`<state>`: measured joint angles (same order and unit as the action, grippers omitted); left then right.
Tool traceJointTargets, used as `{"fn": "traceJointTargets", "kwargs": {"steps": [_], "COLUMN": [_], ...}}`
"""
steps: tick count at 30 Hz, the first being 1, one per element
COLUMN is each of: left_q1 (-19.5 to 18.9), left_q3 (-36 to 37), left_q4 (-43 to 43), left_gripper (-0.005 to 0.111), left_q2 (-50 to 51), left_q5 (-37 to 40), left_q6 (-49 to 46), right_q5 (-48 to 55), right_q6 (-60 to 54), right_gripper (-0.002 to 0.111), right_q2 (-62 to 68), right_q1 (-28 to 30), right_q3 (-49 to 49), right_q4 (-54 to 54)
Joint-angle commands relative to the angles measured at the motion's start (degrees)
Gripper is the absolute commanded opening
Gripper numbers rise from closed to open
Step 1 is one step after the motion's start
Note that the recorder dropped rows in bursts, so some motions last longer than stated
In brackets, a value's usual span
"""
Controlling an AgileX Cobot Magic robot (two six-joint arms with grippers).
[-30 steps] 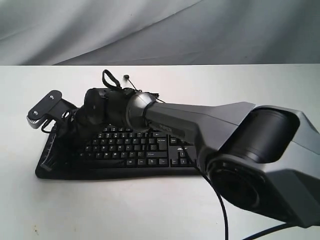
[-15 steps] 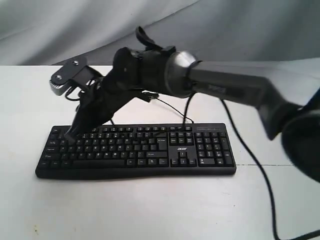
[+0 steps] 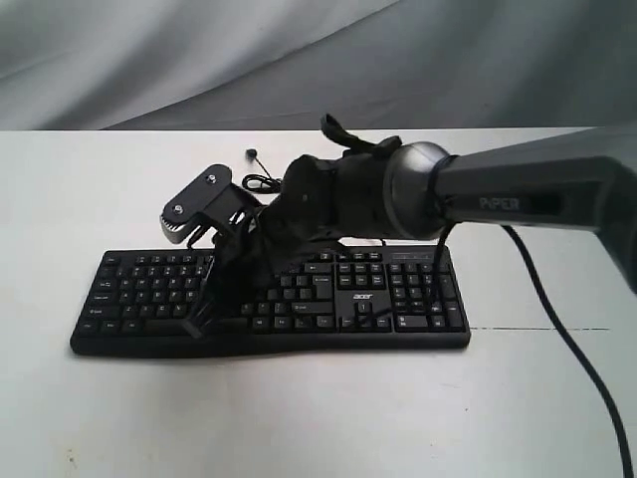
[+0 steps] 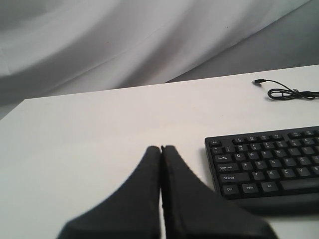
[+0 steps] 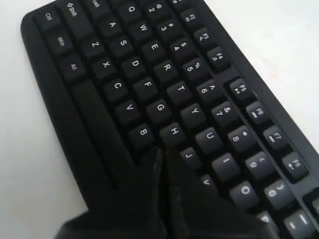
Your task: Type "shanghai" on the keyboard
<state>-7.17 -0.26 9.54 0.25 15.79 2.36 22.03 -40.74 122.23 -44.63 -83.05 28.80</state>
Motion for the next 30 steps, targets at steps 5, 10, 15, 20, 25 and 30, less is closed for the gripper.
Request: {"fn": "traceJointTargets", "kwargs": {"steps": [5, 10, 15, 20, 25, 30], "left_q1": [0.42, 0.42, 0.42, 0.42, 0.42, 0.42], "left_q3": [0.26, 0.26, 0.26, 0.26, 0.26, 0.26], "left_q4": [0.0, 0.0, 0.0, 0.0, 0.0, 0.0], "left_gripper": [0.0, 0.0, 0.0, 0.0, 0.0, 0.0], "left_q2": [-0.25, -0.25, -0.25, -0.25, -0.25, -0.25], "left_q5": [-0.57, -0.57, -0.57, -0.57, -0.57, -0.57], "left_q6": [0.25, 0.25, 0.25, 0.25, 0.25, 0.25], "right_q5": [-4.72, -5.62, -7.98, -7.98, -7.82, -7.59], "right_q6": [-1.29, -1.41, -1.41, -1.41, -1.41, -1.41], "right_gripper": [0.0, 0.0, 0.0, 0.0, 0.0, 0.0], "right_q2": [2.87, 3.51, 3.51, 3.51, 3.63, 4.63], "right_q1": [-1.56, -1.56, -1.56, -1.56, -1.56, -1.91], "right_q3": [0.31, 0.31, 0.31, 0.31, 0.31, 0.31], "right_q4": [1.17, 1.17, 1.05, 1.05, 1.18, 1.43]}}
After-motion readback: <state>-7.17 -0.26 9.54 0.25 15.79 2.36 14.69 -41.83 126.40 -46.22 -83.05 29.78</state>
